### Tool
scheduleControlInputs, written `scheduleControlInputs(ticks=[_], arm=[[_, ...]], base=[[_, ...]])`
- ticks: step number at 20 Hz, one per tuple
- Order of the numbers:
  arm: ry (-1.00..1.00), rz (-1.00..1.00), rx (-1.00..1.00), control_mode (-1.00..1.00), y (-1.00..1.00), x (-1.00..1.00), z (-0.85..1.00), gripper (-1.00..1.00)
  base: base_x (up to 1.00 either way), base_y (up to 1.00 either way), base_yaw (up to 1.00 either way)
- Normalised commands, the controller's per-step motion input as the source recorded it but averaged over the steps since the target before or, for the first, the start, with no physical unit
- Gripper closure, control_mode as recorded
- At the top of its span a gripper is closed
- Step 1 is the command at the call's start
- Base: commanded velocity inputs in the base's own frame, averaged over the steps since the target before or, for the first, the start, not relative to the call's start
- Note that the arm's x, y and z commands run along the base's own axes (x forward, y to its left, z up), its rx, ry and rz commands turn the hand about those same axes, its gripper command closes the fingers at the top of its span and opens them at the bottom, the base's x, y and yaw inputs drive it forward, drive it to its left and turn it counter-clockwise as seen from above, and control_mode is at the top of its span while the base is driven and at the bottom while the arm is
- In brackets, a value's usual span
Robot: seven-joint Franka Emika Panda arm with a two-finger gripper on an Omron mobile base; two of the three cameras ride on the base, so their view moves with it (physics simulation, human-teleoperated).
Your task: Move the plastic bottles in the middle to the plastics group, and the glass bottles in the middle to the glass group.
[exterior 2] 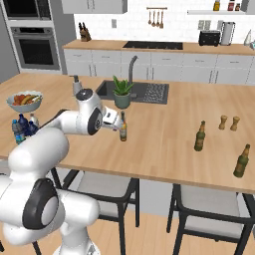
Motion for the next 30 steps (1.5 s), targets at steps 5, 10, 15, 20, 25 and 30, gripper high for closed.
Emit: scheduleControlInputs(ticks=[5,10,15,20,25,30], arm=[[0.08,0.09,0.0,-1.0,-0.33,0.75,0.0,-1.0],[0.05,0.22,0.0,-1.0,-0.05,0.32,0.0,-1.0],[0.0,0.16,0.0,-1.0,0.02,0.14,-0.04,-1.0],[0.0,0.01,0.0,-1.0,0.0,0.48,-0.19,-1.0],[0.02,0.0,0.0,-1.0,0.0,0.32,-0.34,-1.0],[0.01,0.0,-0.04,-1.0,0.0,0.33,-0.13,-1.0]], base=[[0.0,0.0,0.0],[0.0,0.0,0.0],[0.0,0.0,0.0],[0.0,0.0,0.0],[0.0,0.0,0.0],[0.0,0.0,0.0]])
